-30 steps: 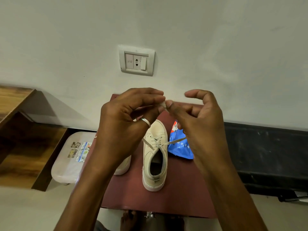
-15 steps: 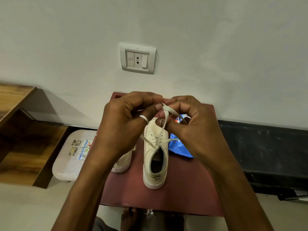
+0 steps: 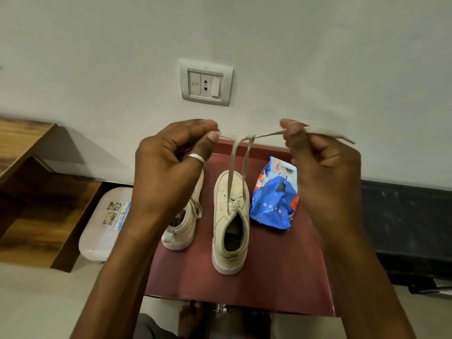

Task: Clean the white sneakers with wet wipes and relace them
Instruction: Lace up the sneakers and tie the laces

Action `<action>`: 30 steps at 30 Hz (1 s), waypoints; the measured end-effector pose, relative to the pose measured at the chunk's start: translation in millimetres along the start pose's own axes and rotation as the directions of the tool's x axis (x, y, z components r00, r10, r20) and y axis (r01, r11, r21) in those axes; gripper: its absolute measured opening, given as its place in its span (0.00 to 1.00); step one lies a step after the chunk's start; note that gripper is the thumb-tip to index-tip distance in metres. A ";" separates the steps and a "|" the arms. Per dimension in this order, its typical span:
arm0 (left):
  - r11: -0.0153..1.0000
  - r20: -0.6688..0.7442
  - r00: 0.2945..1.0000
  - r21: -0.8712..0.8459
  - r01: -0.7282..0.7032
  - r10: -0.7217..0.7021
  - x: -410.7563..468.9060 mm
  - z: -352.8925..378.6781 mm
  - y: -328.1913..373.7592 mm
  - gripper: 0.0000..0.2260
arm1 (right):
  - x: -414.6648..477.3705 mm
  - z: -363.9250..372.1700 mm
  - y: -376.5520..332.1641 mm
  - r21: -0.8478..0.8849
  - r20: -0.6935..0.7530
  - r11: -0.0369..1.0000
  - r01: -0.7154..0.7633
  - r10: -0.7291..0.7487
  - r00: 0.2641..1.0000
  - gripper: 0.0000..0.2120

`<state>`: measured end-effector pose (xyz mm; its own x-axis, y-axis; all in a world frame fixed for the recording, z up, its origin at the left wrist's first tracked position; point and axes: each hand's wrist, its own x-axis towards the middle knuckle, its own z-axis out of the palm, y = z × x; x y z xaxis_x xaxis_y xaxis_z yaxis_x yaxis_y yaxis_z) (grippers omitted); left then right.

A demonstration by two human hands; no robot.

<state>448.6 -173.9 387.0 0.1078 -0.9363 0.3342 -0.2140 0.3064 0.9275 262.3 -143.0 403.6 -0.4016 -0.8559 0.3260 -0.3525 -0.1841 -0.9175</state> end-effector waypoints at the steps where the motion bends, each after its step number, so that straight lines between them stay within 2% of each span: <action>1: 0.999 -0.030 0.999 0.023 0.030 -0.029 0.9 -2.9 -3.5 0.09 | 1.8 -3.1 3.0 0.006 -0.027 0.999 -0.051 0.051 0.998 0.13; 3: 0.990 -0.087 0.994 0.116 0.076 -0.066 1.7 -8.5 -11.6 0.09 | 5.3 -8.5 13.5 0.025 -0.058 0.987 -0.160 0.161 0.985 0.17; 6: 0.945 -0.141 0.986 0.302 0.129 -0.090 2.2 -18.3 -22.3 0.09 | 12.4 -18.7 34.7 0.056 -0.112 0.961 -0.271 0.276 0.955 0.15; 10: 0.800 -0.162 0.978 0.565 0.202 -0.132 4.1 -38.1 -38.8 0.10 | 20.6 -40.6 69.0 -0.054 -0.212 0.930 -0.363 0.344 0.915 0.15; 13: 0.629 -0.171 0.969 0.737 0.246 -0.179 2.9 -55.3 -51.4 0.11 | 23.7 -58.3 90.8 -0.236 -0.272 0.882 -0.409 0.344 0.899 0.15; 15: 0.543 -0.178 0.957 0.793 0.278 -0.229 2.8 -67.6 -59.2 0.11 | 22.0 -68.6 101.4 -0.374 -0.273 0.828 -0.419 0.334 0.902 0.17; 19: 0.340 -0.159 0.943 0.905 0.257 -0.292 -1.6 -69.1 -60.5 0.17 | 17.6 -74.0 109.8 -0.670 -0.207 0.626 -0.400 0.361 0.909 0.23; 20: 0.325 -0.147 0.952 0.917 0.233 -0.268 -2.7 -64.2 -58.0 0.18 | 17.2 -71.1 109.6 -0.732 -0.192 0.574 -0.366 0.341 0.920 0.23; 22: 0.402 -0.094 0.985 0.904 0.147 -0.148 -3.8 -52.0 -51.4 0.18 | 18.4 -60.8 103.8 -0.783 -0.185 0.545 -0.299 0.255 0.949 0.23; 23: 0.468 -0.053 0.994 0.879 0.090 -0.093 -4.4 -44.6 -46.7 0.16 | 18.5 -54.0 100.4 -0.770 -0.167 0.583 -0.259 0.207 0.964 0.25; 24: 0.533 -0.004 0.998 0.845 0.039 -0.067 -5.1 -36.4 -44.0 0.14 | 17.9 -47.2 96.9 -0.751 -0.116 0.634 -0.185 0.149 0.982 0.24; 26: 0.642 0.123 0.987 0.766 -0.030 -0.100 -7.7 -18.1 -44.7 0.11 | 14.4 -30.7 92.4 -0.708 0.062 0.706 0.000 0.063 0.996 0.18; 28: 0.700 0.287 0.945 0.707 -0.101 -0.154 -14.8 1.5 -52.1 0.16 | 5.3 -12.8 90.9 -0.606 0.274 0.788 0.106 0.081 0.958 0.16; 30: 0.705 0.437 0.868 0.692 -0.157 -0.236 -23.0 18.0 -60.5 0.24 | -6.6 2.2 90.3 -0.556 0.460 0.817 0.153 0.149 0.875 0.18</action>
<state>441.6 -174.0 320.2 -0.2806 -0.9598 -0.0024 -0.8396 0.2443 0.4851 235.1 -155.0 318.1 -0.0152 -0.9989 0.0442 -0.8195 -0.0129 -0.5730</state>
